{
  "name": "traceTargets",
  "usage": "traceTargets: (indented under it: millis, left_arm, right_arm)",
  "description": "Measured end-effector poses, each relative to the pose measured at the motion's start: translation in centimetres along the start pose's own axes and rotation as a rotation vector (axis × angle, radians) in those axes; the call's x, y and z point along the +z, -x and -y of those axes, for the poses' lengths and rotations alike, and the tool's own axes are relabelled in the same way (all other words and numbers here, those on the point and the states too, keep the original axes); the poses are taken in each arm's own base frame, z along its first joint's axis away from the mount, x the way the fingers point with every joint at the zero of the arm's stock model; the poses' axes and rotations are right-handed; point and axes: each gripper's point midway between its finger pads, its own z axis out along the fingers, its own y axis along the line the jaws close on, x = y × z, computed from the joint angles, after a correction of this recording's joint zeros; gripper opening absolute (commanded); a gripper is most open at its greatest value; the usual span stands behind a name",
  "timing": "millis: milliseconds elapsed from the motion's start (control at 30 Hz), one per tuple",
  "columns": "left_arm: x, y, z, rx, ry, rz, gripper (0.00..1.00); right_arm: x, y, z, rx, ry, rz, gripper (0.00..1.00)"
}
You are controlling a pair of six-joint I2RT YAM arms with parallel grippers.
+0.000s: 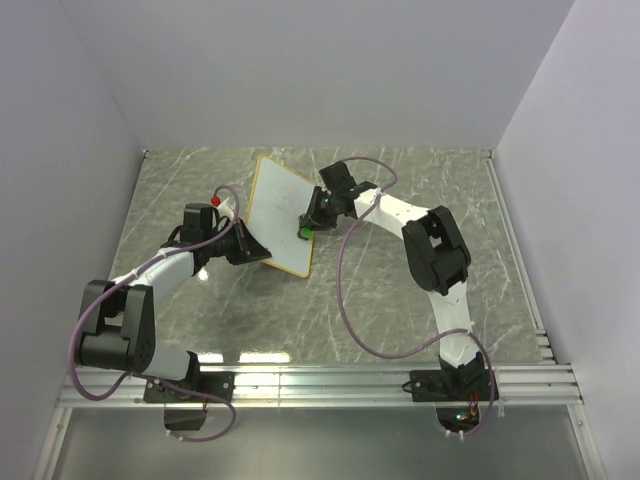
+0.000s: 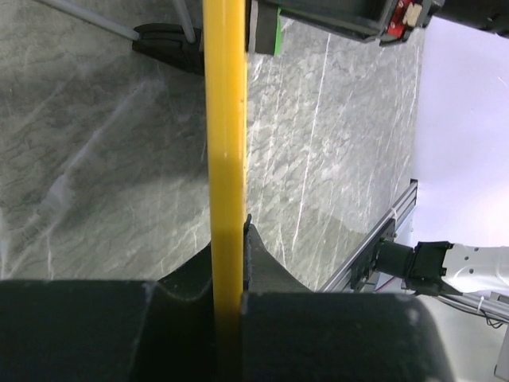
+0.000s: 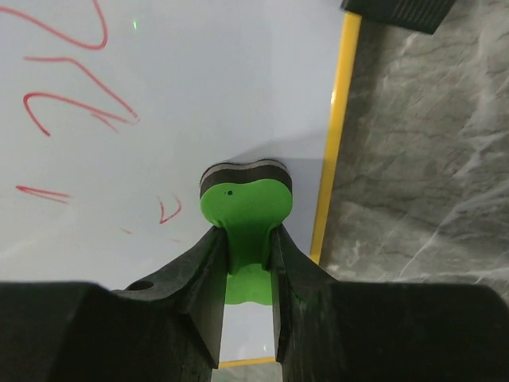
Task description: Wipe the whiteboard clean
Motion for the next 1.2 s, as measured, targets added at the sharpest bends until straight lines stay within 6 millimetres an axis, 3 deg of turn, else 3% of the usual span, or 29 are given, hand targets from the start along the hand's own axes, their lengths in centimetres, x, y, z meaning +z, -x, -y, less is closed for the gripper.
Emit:
traceTargets:
  millis: [200, 433, 533, 800, 1067, 1200]
  left_arm:
    - [0.0, 0.0, 0.0, 0.0, 0.0, -0.001, 0.01]
    - [0.0, -0.1, 0.1, -0.005, -0.002, -0.002, 0.0]
    - [0.1, -0.1, 0.1, -0.006, -0.003, -0.005, 0.0]
    - [0.3, -0.5, -0.1, -0.012, -0.008, -0.022, 0.0]
    - [0.5, -0.6, -0.2, -0.015, -0.01, -0.032, 0.0]
    - [0.5, -0.5, -0.2, -0.014, -0.011, -0.033, 0.0]
  right_arm:
    - [-0.6, -1.0, -1.9, -0.017, 0.005, -0.017, 0.0]
    - [-1.8, -2.4, -8.2, -0.072, 0.116, -0.033, 0.0]
    - [-2.0, -3.1, -9.7, -0.093, 0.149, -0.042, 0.0]
    - [-2.0, -3.6, -9.0, -0.085, 0.175, -0.038, 0.0]
    - [-2.4, -7.2, -5.1, -0.067, 0.138, -0.084, 0.0]
    - [-2.5, -7.3, -4.8, -0.067, 0.134, -0.084, 0.0]
